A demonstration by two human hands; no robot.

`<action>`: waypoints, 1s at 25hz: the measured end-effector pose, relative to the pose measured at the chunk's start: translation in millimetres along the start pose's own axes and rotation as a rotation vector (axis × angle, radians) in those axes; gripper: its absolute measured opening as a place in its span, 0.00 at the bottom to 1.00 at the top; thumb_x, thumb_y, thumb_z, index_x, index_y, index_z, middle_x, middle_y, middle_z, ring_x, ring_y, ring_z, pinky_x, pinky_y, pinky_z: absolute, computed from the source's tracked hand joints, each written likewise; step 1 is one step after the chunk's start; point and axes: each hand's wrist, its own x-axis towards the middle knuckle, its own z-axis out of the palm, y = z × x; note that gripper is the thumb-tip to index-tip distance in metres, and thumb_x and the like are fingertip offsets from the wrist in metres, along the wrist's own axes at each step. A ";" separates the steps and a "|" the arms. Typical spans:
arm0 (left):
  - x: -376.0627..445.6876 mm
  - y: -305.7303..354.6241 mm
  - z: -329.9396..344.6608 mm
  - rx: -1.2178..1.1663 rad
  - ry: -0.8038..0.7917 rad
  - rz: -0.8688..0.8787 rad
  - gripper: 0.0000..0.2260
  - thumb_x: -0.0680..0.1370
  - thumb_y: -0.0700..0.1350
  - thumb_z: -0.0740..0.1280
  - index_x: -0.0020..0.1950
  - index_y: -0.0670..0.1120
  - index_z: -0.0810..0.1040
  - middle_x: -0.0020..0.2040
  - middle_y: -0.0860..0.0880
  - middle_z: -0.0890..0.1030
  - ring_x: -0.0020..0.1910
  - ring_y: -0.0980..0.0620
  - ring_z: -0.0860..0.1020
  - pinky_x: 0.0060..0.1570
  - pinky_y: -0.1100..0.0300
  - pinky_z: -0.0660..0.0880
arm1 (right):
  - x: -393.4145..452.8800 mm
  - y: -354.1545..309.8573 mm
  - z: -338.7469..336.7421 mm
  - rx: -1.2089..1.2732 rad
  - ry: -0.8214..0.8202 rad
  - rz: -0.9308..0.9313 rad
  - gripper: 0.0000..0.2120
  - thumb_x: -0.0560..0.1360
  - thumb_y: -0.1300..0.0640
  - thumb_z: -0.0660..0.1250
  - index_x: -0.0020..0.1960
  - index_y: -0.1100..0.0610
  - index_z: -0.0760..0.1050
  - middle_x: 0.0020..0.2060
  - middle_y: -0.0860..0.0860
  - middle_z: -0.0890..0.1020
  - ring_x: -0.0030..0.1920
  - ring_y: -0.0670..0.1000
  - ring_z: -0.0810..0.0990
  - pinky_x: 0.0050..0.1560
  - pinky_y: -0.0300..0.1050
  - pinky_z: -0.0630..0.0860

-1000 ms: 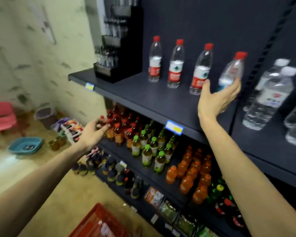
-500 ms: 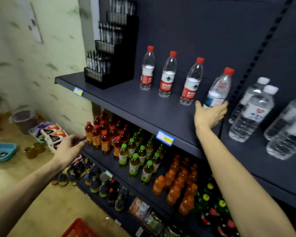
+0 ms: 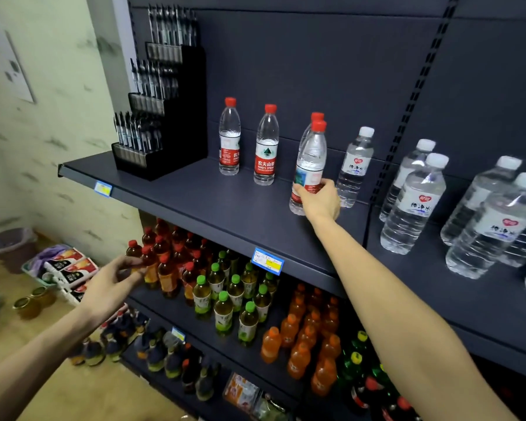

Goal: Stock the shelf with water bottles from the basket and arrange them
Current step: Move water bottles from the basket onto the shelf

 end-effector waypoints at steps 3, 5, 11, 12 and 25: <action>-3.5 -8.6 -8.8 0.001 -0.003 -0.025 0.07 0.79 0.48 0.72 0.57 0.54 0.81 0.56 0.53 0.85 0.57 0.48 0.83 0.62 0.40 0.78 | -0.5 -9.0 13.7 -0.016 -0.028 0.027 0.32 0.67 0.38 0.78 0.63 0.54 0.73 0.60 0.52 0.83 0.61 0.56 0.81 0.58 0.50 0.76; -10.3 -10.9 -16.9 0.000 0.007 -0.058 0.08 0.80 0.45 0.72 0.58 0.51 0.81 0.56 0.50 0.85 0.58 0.46 0.83 0.63 0.39 0.78 | -1.4 -11.3 23.2 -0.030 -0.008 0.041 0.34 0.65 0.37 0.78 0.62 0.55 0.73 0.60 0.53 0.83 0.62 0.58 0.80 0.60 0.53 0.77; -32.5 -3.6 -31.2 -0.015 0.094 -0.152 0.03 0.80 0.40 0.71 0.50 0.47 0.80 0.50 0.42 0.84 0.45 0.40 0.82 0.51 0.42 0.80 | -11.0 -23.8 27.5 -0.010 0.071 0.077 0.42 0.65 0.38 0.78 0.70 0.59 0.69 0.67 0.58 0.76 0.68 0.60 0.75 0.65 0.55 0.73; -33.7 -4.8 -33.1 -0.014 0.104 -0.154 0.02 0.80 0.41 0.71 0.51 0.47 0.80 0.52 0.42 0.84 0.46 0.41 0.82 0.52 0.42 0.80 | -20.0 -30.2 27.4 0.038 0.125 0.050 0.41 0.67 0.39 0.78 0.71 0.59 0.68 0.68 0.58 0.74 0.68 0.60 0.74 0.65 0.55 0.72; -40.2 10.6 -56.8 -0.178 0.210 -0.140 0.08 0.83 0.41 0.66 0.60 0.40 0.77 0.49 0.42 0.82 0.43 0.48 0.83 0.41 0.66 0.78 | -211.9 -87.1 107.8 0.322 -0.475 -0.250 0.12 0.77 0.55 0.69 0.60 0.51 0.78 0.47 0.42 0.83 0.46 0.45 0.82 0.55 0.48 0.80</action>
